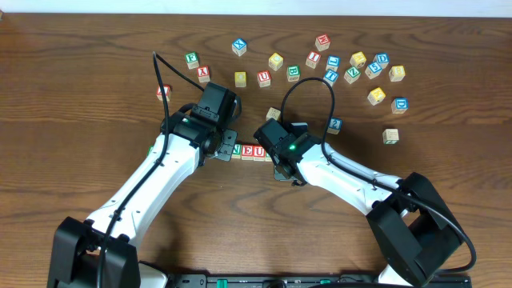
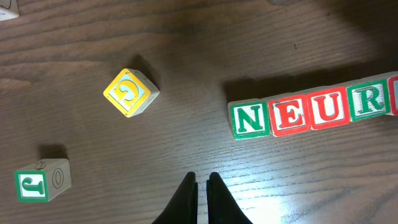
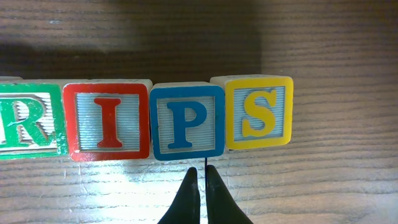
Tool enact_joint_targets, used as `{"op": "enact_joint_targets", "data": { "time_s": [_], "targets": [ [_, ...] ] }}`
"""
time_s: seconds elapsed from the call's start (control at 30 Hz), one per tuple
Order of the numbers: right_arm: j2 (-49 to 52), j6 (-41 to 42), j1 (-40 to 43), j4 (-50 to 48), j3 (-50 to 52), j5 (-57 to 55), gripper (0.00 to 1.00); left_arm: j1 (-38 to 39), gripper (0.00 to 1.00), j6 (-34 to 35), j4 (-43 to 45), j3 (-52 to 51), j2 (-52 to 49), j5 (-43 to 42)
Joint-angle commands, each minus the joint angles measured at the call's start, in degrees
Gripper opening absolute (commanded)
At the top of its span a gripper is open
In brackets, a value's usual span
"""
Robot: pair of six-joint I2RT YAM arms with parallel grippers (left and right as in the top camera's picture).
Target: Spell out NEURIPS
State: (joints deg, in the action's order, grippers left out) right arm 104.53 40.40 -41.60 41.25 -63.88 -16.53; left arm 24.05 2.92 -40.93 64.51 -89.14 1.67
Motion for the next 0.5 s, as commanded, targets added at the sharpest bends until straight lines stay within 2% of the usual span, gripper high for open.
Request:
{"op": "enact_joint_targets", "data": {
  "time_s": [0.0, 0.47],
  "targets": [
    [0.28, 0.66, -0.5, -0.15, 0.59, -1.6, 0.01, -0.24, 0.07, -0.55, -0.13, -0.55, 0.42, 0.55],
    [0.28, 0.66, -0.5, -0.26, 0.59, -2.1, 0.01, -0.24, 0.07, -0.55, -0.13, -0.55, 0.42, 0.55]
  ]
}}
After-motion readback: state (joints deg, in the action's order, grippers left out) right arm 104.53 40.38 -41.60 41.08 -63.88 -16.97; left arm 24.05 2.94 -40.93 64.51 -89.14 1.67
